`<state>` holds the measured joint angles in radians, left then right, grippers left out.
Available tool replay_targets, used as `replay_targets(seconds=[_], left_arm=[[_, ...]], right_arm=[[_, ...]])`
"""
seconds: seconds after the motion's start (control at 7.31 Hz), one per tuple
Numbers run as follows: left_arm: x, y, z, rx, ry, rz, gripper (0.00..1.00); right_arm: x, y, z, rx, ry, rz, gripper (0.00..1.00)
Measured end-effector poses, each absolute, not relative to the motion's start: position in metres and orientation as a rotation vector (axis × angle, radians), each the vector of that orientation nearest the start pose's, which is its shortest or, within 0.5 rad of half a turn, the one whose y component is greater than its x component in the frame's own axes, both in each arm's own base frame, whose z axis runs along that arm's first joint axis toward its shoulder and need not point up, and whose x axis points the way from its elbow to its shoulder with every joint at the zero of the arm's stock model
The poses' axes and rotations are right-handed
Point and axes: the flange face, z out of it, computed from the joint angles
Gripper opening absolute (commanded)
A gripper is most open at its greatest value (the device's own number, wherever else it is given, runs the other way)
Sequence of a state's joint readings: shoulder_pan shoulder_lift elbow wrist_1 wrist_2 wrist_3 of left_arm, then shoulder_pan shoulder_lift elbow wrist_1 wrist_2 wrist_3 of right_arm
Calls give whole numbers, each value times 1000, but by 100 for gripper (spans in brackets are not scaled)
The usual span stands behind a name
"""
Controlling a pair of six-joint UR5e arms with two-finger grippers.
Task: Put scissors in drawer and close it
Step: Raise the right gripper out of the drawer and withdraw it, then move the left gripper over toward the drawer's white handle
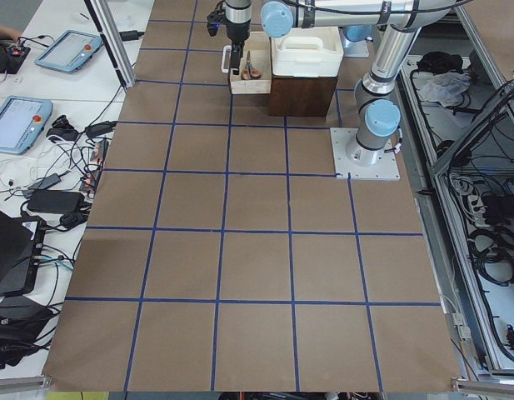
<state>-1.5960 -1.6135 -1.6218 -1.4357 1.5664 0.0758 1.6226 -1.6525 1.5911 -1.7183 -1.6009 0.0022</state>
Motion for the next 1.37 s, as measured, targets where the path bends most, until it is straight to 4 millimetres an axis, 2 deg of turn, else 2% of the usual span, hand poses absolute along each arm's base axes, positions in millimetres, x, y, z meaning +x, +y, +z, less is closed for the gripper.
replay_targets(seconds=[0.27, 0.55, 0.68, 1.09, 1.37], left_arm=[[-175, -528, 443, 178, 3141, -93, 100], [-187, -540, 437, 200, 3141, -91, 100], [-191, -538, 441, 215, 3138, -93, 100], [-182, -514, 467, 216, 3132, -27, 100], [-177, -519, 461, 197, 3141, 14, 100]], right_arm=[[154, -468, 535, -63, 3146, -336, 100], [154, -467, 538, -73, 3147, -340, 100], [155, -467, 539, -80, 3148, -342, 100], [155, -466, 539, -88, 3151, -342, 100], [155, -466, 538, -92, 3152, -338, 100]])
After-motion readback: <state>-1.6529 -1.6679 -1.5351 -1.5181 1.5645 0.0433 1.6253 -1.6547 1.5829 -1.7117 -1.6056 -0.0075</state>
